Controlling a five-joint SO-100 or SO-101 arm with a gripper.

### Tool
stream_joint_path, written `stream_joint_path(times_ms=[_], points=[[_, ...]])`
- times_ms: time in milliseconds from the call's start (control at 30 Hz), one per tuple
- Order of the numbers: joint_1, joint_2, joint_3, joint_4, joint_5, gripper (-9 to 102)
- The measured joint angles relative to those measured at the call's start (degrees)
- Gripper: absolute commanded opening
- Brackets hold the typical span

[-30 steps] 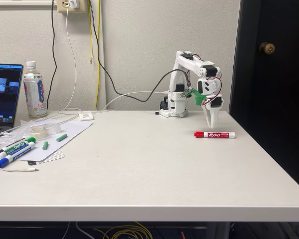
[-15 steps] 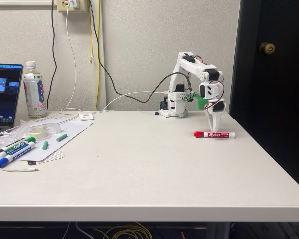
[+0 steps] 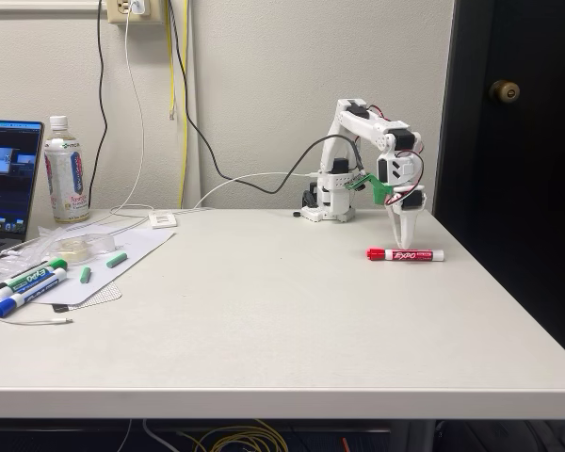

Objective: Pick up the red marker.

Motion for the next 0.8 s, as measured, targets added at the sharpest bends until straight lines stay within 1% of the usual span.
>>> stream_joint_path(times_ms=[100, 433, 600, 800], points=[[-0.3, 1.7, 0.0, 2.6, 0.4, 4], [-0.3, 9.9, 6.9, 2.4, 0.4, 5], [-0.3, 11.3, 9.7, 2.5, 0.3, 10], [-0.3, 11.3, 10.5, 0.5, 0.4, 12]])
